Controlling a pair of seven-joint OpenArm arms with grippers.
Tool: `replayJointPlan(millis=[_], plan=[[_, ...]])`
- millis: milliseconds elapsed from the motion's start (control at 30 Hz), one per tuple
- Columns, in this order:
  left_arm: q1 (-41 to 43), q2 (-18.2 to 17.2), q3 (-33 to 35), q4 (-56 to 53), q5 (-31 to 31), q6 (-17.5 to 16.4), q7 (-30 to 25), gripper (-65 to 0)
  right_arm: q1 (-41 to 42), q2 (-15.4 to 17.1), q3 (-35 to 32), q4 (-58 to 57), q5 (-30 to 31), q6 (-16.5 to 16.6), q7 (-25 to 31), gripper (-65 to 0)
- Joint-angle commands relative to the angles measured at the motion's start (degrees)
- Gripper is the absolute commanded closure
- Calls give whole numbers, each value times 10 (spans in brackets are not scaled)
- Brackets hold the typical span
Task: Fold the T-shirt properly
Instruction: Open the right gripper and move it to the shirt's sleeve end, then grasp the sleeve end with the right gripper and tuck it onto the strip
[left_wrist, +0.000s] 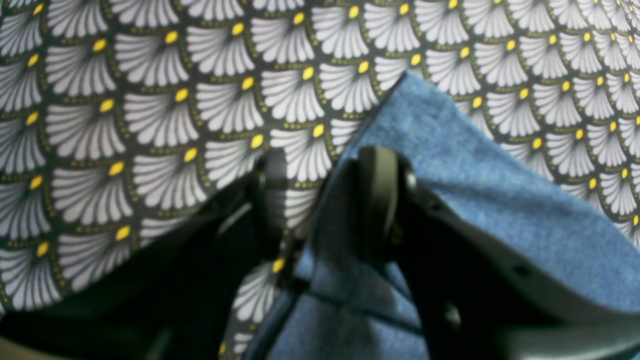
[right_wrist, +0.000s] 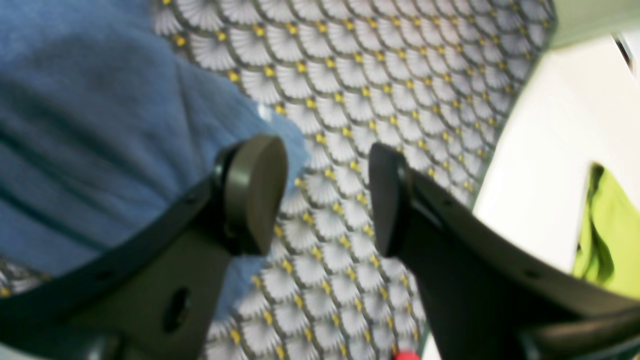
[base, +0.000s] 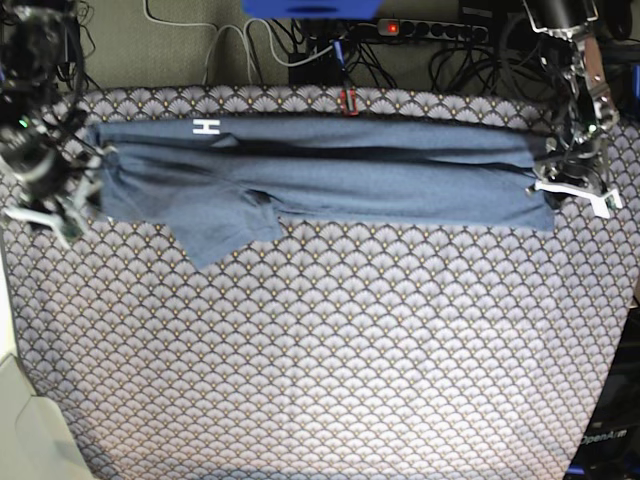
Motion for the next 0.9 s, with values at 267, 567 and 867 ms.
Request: replayJointPlan(millis=[267,567,867], plan=[[0,-4,0,7,5,6,34,-234,183,-63,-111,-107,2,-7,-74,-314],[-4,-4,-2,7,5,4,65,-234,232,-81,-142,-239,2,-7,-49,-314],[-11,-4,-1,7,5,4,68,-234,260,-88,-143,-331,2,-7,-8,-314]])
